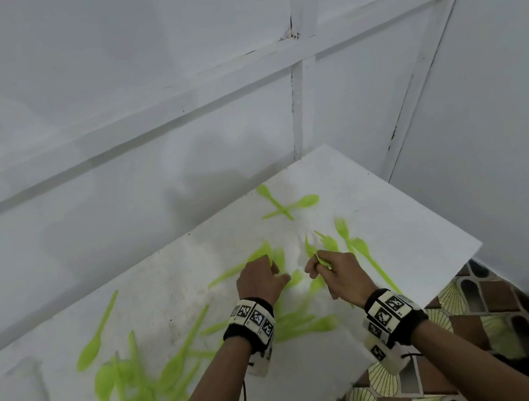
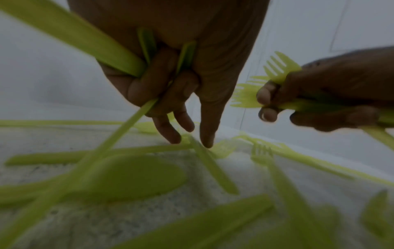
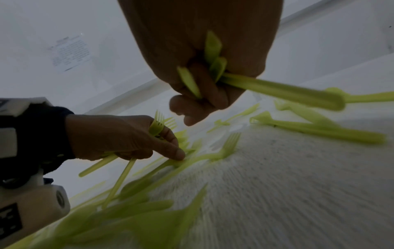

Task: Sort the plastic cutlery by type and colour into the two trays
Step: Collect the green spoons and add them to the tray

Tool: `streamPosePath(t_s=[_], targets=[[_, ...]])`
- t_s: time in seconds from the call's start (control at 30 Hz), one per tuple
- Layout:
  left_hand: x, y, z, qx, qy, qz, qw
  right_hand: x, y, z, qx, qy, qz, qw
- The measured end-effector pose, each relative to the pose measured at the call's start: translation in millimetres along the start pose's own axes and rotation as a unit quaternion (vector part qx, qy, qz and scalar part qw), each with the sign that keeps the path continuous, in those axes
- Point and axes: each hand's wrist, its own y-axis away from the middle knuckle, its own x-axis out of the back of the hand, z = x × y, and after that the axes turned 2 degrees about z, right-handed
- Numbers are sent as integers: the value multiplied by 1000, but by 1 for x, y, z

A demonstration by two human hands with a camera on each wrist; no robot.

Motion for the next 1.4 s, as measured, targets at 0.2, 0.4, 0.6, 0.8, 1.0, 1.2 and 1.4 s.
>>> streamPosePath(t_s=[0.2,0.4,0.6,0.8,1.0,1.2,1.4], targets=[[-4,-1,-1,-14,-16,-14,1000,1,-5,7,-15,-7,14,1000],[25,7,-7,-22,100,31,994,-7,-21,3,50,108,-3,993],[69,23,-28,-39,290,64,954,-58,-27,-5,105,271,-87,953],[83,38,-48,-38,427,58,902,-85,-30,-17,122,390,-163,898],[77,48,-55,-28,455,40,889,-64,-26,-11,115,325,-112,932],[66,46,-47,-71,430,-3,900,-51,-15,1,96,115,24,988],[40,40,-47,-100,324,-40,940,-51,-17,1,-31,127,49,990]])
